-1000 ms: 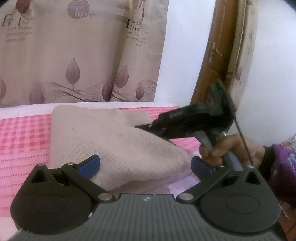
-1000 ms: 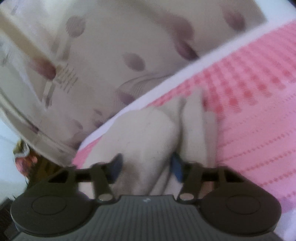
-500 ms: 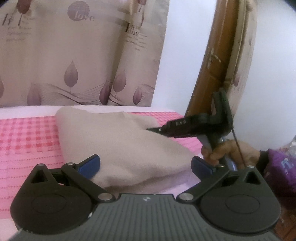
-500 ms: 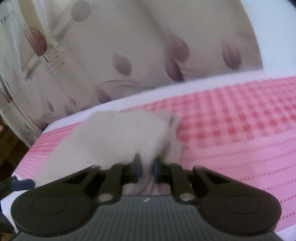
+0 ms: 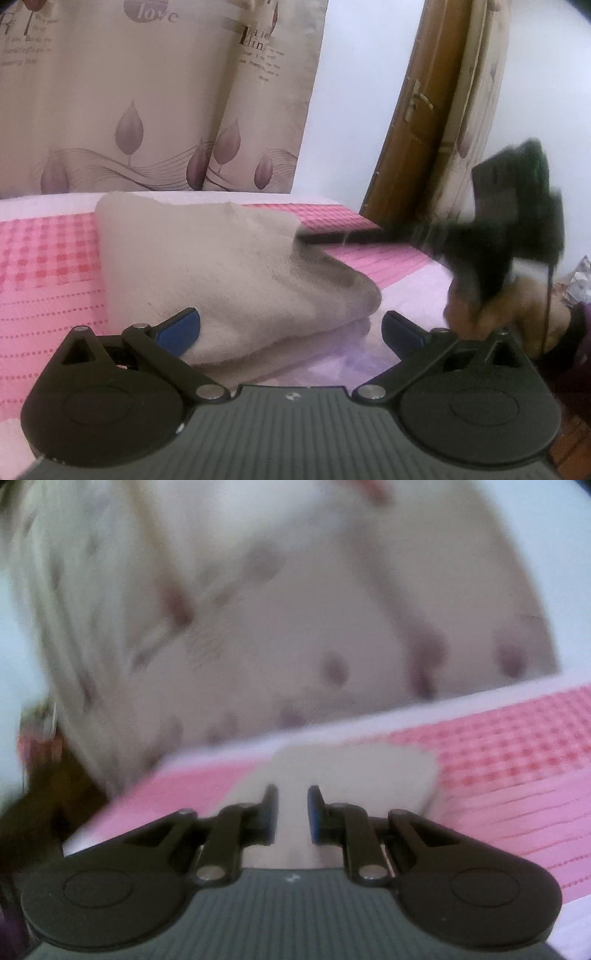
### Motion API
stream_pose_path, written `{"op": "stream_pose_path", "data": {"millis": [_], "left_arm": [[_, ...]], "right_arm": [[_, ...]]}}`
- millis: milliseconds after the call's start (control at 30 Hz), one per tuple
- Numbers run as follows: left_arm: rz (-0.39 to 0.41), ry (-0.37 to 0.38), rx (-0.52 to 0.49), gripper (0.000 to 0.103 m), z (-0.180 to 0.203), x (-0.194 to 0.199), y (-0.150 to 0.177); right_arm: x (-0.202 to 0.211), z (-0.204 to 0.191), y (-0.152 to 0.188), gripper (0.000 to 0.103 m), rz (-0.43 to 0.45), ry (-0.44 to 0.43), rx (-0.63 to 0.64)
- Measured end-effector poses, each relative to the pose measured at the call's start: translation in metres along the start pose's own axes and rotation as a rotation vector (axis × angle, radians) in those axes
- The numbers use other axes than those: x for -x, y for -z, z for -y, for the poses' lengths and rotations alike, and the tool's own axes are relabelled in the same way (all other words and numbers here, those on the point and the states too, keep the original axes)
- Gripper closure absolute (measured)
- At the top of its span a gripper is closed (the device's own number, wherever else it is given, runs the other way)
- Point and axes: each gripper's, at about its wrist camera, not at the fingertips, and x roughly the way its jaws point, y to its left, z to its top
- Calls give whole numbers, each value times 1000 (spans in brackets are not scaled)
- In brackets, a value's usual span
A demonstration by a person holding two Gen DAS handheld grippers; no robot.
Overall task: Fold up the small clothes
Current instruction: 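Release the sweater with the right tool and withdraw it, then lower both open tools onto the folded sweater bundle's edge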
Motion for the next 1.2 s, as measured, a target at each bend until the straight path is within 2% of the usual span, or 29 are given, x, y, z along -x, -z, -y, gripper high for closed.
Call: {"op": "stream_pose_path", "data": {"millis": [67,100,200,267,333,367,433,567,633,767,833,867,900,933,1000,1200], "left_arm": [[1,3,13,0,-1,4,0],[1,13,25,0,-3,7,0],[-4,4,36,0,-2,13,-1],[-1,-14,33,0,0,19,-4],[14,-39,25,0,2,25,-8],[21,-51,26,0,2,28,-10],[25,-92,40,0,0,32,-13],[-7,-221,44,0,-3,33,-20],[-14,-286,24,0,-3,33,-21],[-36,-386,-40,0,3,32,-20],[-41,-412,-63,0,5,29,-21],[-43,-419,-69,0,5,28,-21],[-44,-427,-73,0,8,27,-21],[-46,-437,-76,0,9,26,-21],[-47,-439,-80,0,9,23,-22],[-52,-463,-105,0,11,15,-24]], "right_arm": [[-15,-6,15,89,-105,110,104],[-18,-4,22,90,-122,151,125],[-12,13,33,90,-73,110,17],[-8,11,30,90,-65,122,-11],[3,1,25,87,-6,99,-33],[8,-5,23,87,28,117,-13],[10,-13,21,87,38,185,44],[-10,-5,43,84,-68,287,113],[-6,3,55,83,-10,266,70],[-11,-2,59,82,18,291,86],[-11,-4,59,80,20,297,92],[-11,-3,59,78,21,299,86],[-10,-1,59,72,22,307,78],[-10,-1,57,57,23,321,67],[-11,6,55,44,21,343,19],[-13,5,56,43,24,351,23]]}}
